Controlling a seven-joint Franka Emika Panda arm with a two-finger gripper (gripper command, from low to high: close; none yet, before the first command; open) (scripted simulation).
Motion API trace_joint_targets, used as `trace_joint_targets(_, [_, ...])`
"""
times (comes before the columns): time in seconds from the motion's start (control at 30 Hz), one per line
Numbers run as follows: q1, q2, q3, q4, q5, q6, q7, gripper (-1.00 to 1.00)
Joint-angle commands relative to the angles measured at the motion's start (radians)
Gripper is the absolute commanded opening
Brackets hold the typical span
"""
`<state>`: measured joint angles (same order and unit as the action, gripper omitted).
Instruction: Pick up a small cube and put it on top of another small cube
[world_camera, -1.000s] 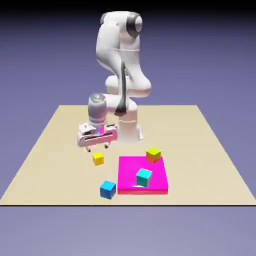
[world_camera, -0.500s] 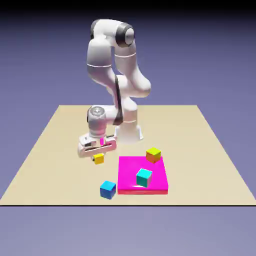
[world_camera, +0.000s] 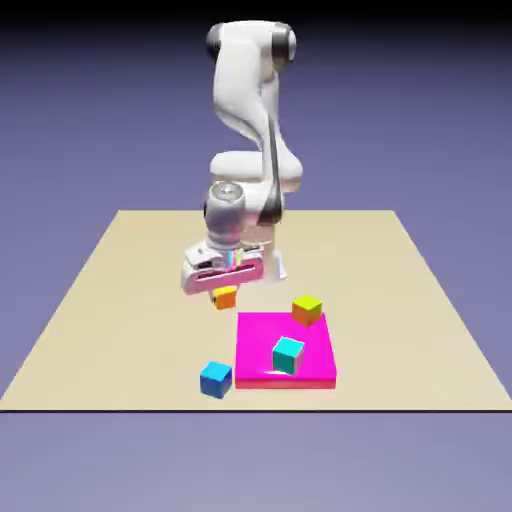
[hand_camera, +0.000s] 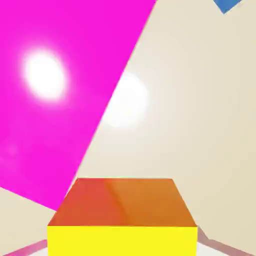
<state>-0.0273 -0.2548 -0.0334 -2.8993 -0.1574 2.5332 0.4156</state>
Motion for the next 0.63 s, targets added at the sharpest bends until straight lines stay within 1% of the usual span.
trace_joint_targets(0.0, [0.036, -0.019, 0.031, 0.011, 0.032, -0.032, 0.034, -1.00])
trace_joint_targets(0.2, [0.253, -0.130, 0.214, 0.080, 0.234, -0.226, 0.231, -1.00])
trace_joint_targets(0.27, [0.255, -0.131, 0.216, 0.080, 0.235, -0.227, 0.233, -1.00])
trace_joint_targets(0.47, [0.246, 0.070, 0.225, 0.021, 0.205, 0.031, 0.259, -1.00])
trace_joint_targets(0.5, [0.246, 0.070, 0.225, 0.021, 0.205, 0.031, 0.259, 1.00])
trace_joint_targets(0.53, [0.246, 0.070, 0.225, 0.021, 0.205, 0.031, 0.259, 1.00])
trace_joint_targets(0.6, [0.249, 0.002, 0.222, 0.041, 0.215, -0.056, 0.251, 1.00])
